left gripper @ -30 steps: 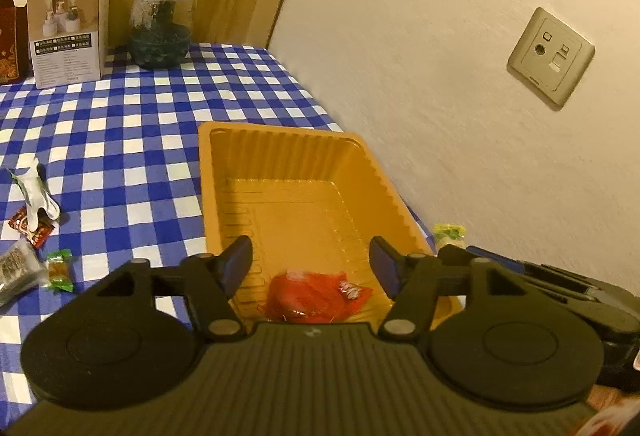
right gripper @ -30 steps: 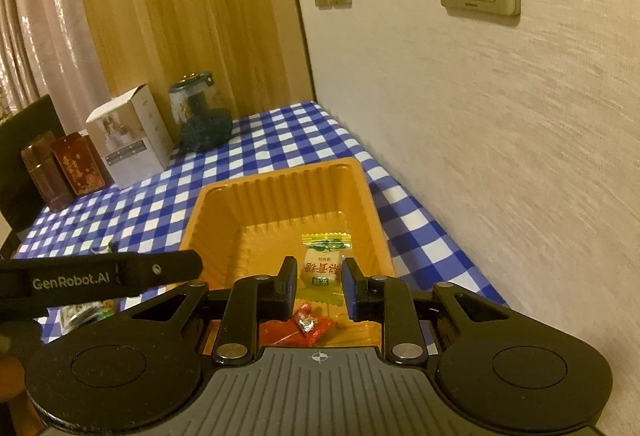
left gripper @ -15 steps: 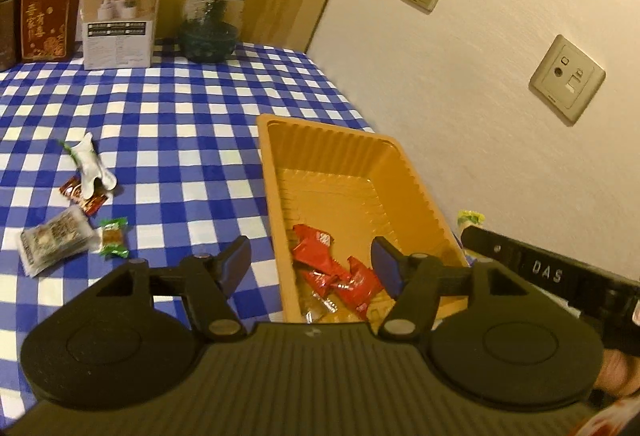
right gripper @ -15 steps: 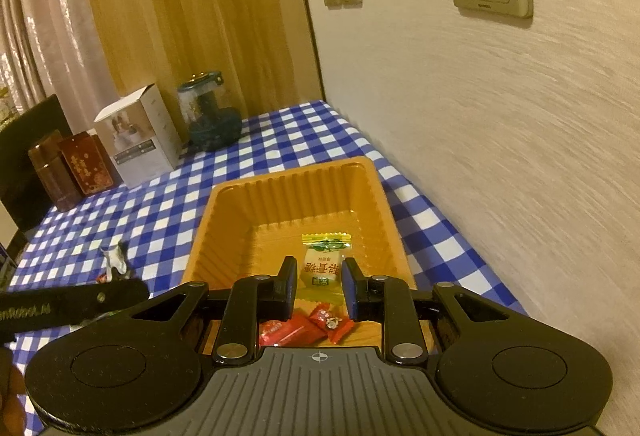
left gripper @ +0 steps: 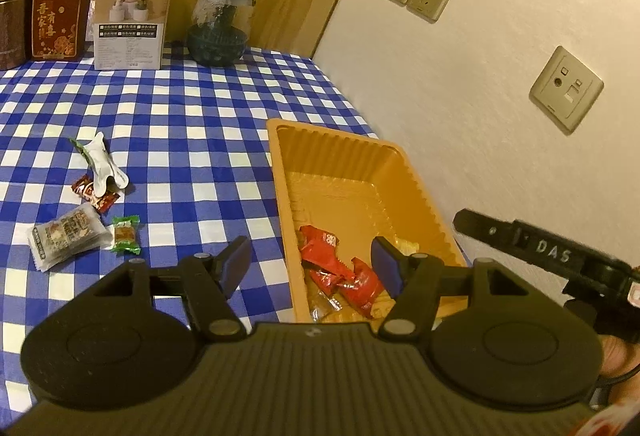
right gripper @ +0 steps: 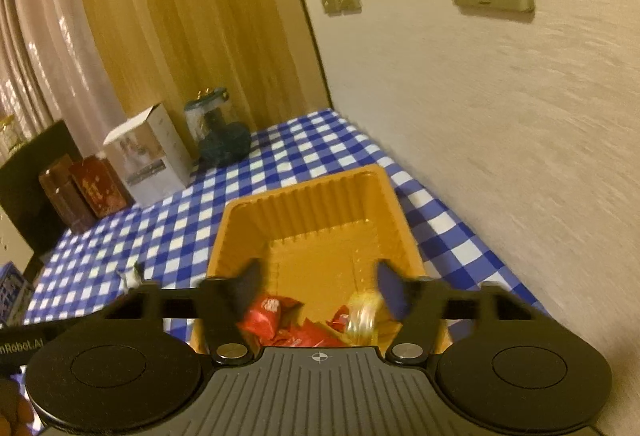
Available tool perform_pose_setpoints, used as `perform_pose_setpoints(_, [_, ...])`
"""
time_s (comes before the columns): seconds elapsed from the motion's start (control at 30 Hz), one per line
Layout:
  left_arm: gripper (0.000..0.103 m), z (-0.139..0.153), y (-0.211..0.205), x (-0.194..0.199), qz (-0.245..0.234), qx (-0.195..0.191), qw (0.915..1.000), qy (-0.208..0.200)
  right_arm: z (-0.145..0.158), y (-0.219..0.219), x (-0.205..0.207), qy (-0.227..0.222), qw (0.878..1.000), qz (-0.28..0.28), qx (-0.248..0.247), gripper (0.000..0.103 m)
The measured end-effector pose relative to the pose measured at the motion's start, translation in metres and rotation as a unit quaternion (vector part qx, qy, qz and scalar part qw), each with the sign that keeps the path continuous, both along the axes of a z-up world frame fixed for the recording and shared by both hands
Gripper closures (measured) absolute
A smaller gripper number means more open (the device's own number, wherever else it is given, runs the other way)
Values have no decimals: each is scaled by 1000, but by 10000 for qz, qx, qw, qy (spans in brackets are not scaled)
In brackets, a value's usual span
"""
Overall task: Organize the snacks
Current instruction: 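Withdraw both open tools from the tray toward the remaining snacks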
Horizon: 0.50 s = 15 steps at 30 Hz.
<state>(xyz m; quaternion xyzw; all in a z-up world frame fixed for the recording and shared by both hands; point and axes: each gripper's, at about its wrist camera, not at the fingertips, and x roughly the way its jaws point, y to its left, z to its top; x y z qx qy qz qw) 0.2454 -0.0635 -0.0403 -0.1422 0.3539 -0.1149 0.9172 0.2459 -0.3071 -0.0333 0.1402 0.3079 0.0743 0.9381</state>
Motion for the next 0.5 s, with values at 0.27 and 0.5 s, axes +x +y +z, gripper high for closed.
perform_pose_setpoints(0.27, [39, 5, 7, -14, 63, 0, 10000, -4, 6, -3, -13, 52, 9999, -127, -30, 37])
perform_pose_setpoints(0.5, [36, 18, 13, -33, 109, 17, 9999, -96, 18, 3, -33, 25, 9999, -124, -46, 37])
